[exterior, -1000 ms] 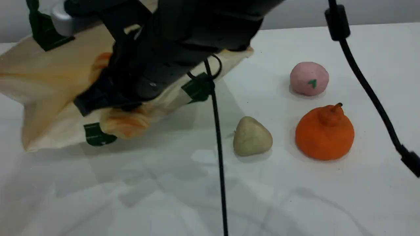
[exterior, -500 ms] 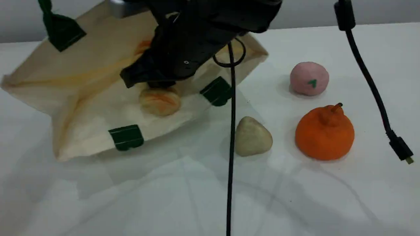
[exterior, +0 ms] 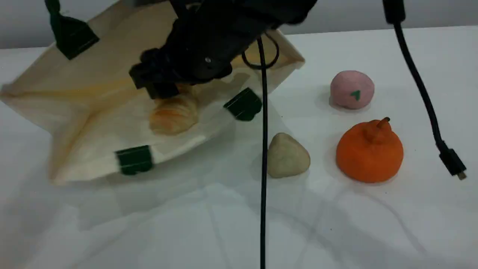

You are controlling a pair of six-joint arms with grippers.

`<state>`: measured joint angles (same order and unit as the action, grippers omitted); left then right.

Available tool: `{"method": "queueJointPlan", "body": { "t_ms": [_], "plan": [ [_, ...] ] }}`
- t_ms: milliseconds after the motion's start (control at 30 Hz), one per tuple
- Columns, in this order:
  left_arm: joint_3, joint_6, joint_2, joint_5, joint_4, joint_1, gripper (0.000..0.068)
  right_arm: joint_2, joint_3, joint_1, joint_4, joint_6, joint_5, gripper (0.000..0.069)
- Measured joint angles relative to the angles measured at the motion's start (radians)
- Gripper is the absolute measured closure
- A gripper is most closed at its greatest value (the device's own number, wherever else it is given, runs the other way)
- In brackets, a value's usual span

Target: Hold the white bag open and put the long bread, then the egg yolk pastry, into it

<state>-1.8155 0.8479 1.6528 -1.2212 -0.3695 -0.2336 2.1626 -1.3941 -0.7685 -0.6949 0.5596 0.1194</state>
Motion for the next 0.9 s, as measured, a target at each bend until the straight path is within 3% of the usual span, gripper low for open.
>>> {"method": "queueJointPlan", "body": {
  "t_ms": [100, 433, 667, 900],
  "plan": [
    [0.000, 0.000, 0.000, 0.000, 0.000, 0.000, 0.0601, -0.050, 0.000, 0.000, 0.013, 0.000, 0.071, 0.0112],
    [0.000, 0.000, 0.000, -0.001, 0.006, 0.000, 0.0601, -0.255, 0.000, 0.001, 0.133, -0.050, 0.384, 0.0110],
    [0.000, 0.000, 0.000, -0.001, 0.006, 0.000, 0.0601, -0.397, 0.000, 0.038, 0.399, -0.268, 0.553, 0.0111],
    [0.000, -0.009, 0.000, 0.000, 0.037, 0.000, 0.0601, -0.469, 0.000, 0.142, 0.760, -0.545, 0.740, 0.0111]
  ]
}}
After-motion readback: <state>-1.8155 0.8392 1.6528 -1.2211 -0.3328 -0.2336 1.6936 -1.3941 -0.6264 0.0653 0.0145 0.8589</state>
